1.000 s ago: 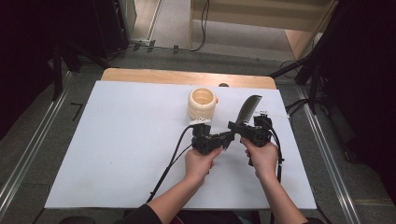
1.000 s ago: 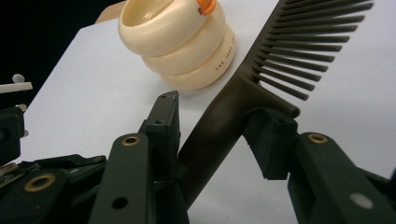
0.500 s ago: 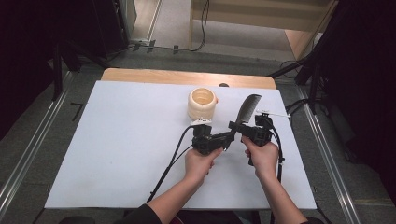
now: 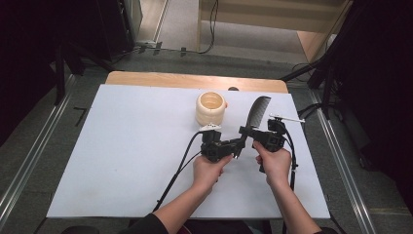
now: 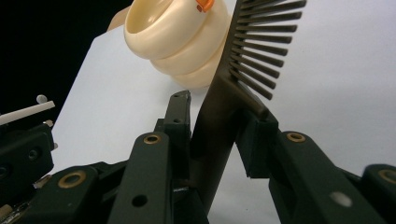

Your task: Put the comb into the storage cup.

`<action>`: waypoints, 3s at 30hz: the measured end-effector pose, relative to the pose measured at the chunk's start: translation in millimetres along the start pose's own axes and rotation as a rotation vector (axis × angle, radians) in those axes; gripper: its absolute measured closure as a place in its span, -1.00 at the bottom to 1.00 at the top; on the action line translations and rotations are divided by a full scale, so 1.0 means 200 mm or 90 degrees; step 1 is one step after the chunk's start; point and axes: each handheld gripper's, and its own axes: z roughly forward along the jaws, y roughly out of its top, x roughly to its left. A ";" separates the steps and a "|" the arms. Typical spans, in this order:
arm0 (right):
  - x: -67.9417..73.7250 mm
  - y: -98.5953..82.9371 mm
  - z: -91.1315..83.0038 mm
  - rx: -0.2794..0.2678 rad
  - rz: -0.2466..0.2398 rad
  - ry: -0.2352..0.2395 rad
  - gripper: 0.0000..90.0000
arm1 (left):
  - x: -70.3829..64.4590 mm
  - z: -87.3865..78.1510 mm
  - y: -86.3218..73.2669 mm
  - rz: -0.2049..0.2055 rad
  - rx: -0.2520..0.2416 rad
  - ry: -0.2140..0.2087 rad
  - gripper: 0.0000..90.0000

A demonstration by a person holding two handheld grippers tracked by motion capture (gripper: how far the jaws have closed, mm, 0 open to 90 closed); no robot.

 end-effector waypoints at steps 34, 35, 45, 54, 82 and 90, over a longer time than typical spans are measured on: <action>0.03 0.00 -0.01 -0.004 -0.048 -0.019 0.55 | 0.00 -0.14 0.05 0.066 0.141 0.004 -0.13; 0.03 0.00 -0.01 -0.003 -0.049 -0.020 0.55 | 0.00 -0.15 0.05 0.067 0.147 0.005 -0.16; 0.04 -0.01 -0.01 -0.012 -0.070 -0.023 0.55 | 0.03 -0.24 0.08 0.090 0.181 0.009 -0.22; 0.06 -0.01 -0.01 -0.020 -0.093 -0.024 0.55 | 0.06 -0.33 0.07 0.111 0.217 0.008 -0.26; 0.10 -0.04 -0.01 -0.044 -0.159 -0.030 0.55 | 0.14 -0.58 0.03 0.208 0.272 0.032 -0.37; 0.11 -0.05 -0.02 -0.043 -0.167 -0.021 0.55 | 0.18 -0.65 0.01 0.231 0.283 0.057 -0.36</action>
